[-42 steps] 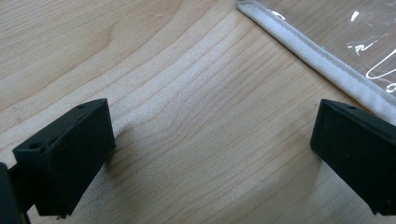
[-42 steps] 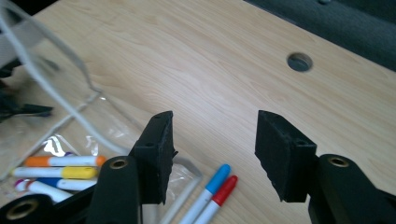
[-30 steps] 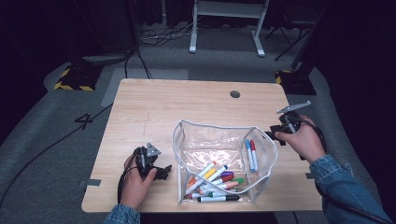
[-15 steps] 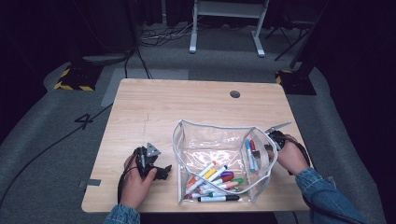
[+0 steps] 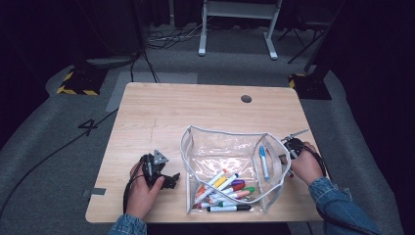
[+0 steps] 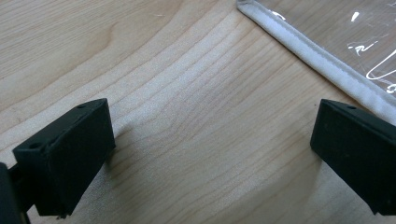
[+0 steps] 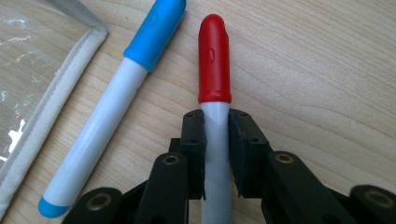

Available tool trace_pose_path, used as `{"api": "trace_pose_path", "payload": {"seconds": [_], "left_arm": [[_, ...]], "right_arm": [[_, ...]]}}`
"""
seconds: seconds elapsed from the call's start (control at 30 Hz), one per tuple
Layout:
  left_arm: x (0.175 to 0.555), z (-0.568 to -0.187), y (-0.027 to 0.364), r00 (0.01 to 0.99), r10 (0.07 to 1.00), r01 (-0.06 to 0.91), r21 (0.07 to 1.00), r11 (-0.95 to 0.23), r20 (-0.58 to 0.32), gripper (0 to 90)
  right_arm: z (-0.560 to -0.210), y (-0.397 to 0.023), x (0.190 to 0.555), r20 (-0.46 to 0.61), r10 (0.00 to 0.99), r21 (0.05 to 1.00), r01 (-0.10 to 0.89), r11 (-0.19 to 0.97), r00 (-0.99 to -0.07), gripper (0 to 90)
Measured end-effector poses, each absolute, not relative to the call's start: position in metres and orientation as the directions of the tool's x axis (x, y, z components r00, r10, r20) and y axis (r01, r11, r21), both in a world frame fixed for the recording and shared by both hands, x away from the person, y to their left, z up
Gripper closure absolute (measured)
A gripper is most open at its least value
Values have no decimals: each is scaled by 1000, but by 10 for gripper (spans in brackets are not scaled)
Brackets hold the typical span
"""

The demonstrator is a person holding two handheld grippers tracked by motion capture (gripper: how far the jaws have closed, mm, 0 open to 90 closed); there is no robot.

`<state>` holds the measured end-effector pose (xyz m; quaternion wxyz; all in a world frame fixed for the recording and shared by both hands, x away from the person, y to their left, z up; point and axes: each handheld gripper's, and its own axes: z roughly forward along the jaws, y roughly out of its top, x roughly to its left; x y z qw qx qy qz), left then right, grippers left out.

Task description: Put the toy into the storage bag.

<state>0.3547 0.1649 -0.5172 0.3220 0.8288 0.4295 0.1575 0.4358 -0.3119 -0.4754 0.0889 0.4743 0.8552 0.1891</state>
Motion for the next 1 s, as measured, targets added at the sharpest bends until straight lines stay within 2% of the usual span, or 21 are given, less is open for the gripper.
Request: {"api": "trace_pose_path", "payload": {"seconds": [0.33, 0.47, 0.8, 1.0], "left_arm": [[355, -517, 165, 582, 813, 611, 669, -424, -15, 1], [355, -517, 165, 581, 813, 611, 669, -424, -15, 0], [355, -517, 165, 579, 815, 612, 670, -420, -18, 0], [355, -517, 165, 579, 815, 612, 670, -420, -18, 0]], "right_arm": [[-474, -308, 434, 50, 837, 399, 779, 483, -544, 773], [-464, -310, 432, 64, 837, 415, 777, 473, -544, 774], [-403, -315, 429, 74, 824, 494, 738, 460, -562, 774], [-361, -306, 422, 41, 799, 516, 697, 497, -600, 773]]}}
